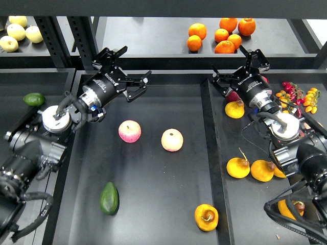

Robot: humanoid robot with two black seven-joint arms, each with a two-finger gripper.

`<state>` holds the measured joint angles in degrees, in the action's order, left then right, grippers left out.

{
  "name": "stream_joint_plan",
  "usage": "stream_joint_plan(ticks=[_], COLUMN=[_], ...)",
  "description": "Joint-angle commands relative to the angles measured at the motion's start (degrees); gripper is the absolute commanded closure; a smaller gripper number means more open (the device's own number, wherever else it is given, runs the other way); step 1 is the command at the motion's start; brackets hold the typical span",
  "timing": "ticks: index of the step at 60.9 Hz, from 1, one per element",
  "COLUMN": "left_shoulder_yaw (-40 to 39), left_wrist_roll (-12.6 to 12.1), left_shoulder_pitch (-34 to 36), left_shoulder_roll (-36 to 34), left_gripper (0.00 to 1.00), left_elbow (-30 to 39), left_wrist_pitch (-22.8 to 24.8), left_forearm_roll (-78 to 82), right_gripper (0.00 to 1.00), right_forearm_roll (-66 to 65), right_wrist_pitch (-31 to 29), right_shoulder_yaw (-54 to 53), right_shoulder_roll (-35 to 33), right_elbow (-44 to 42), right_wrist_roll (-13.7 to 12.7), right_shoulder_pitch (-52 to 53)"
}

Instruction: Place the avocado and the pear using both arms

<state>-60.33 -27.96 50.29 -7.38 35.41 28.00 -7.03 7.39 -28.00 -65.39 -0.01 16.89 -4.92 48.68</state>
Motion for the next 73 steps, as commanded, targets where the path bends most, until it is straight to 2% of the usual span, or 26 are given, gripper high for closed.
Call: stream_joint_plan(ticks=[1,11,18,38,58,73], left_shoulder_yaw=[11.4,28.9,35.7,41.9,49.0,51.7], left_wrist_roll=[0.0,0.0,0.0,0.0,0.0,0.0], left_shoulder_pitch=[2.7,8.7,12.1,14.1,14.0,11.5], left_shoulder_roll=[-5.5,-11.4,-12.7,-18.7,-21.4,-20.6], left_gripper=[0.01,0.01,0.01,0.01,0.01,0.01], left_elbow=[1.4,1.9,2.7,13.9,20.3,21.3], left_wrist_pitch=[0.0,0.0,0.0,0.0,0.0,0.0], left_forearm_roll=[0.2,1.8,5.7,28.7,35.0,37.3], right_gripper=[0.01,0.01,0.01,0.01,0.01,0.01], right_forearm_roll=[0.0,0.0,-0.1,-0.4,-0.4,-0.4], right_wrist_pitch=[0.0,0.0,0.0,0.0,0.0,0.0], right_shoulder_yaw=[0.0,-0.1,-0.1,0.1,0.1,0.0], right_shoulder_roll=[0.0,0.0,0.0,0.0,0.0,0.0], right_elbow=[0.1,0.0,0.1,0.0,0.0,-0.1], right_wrist_roll=[0.0,0.0,-0.1,-0.1,-0.1,-0.1], right_shoulder_pitch=[0.0,-0.1,-0.2,-0.2,-0.3,-0.4])
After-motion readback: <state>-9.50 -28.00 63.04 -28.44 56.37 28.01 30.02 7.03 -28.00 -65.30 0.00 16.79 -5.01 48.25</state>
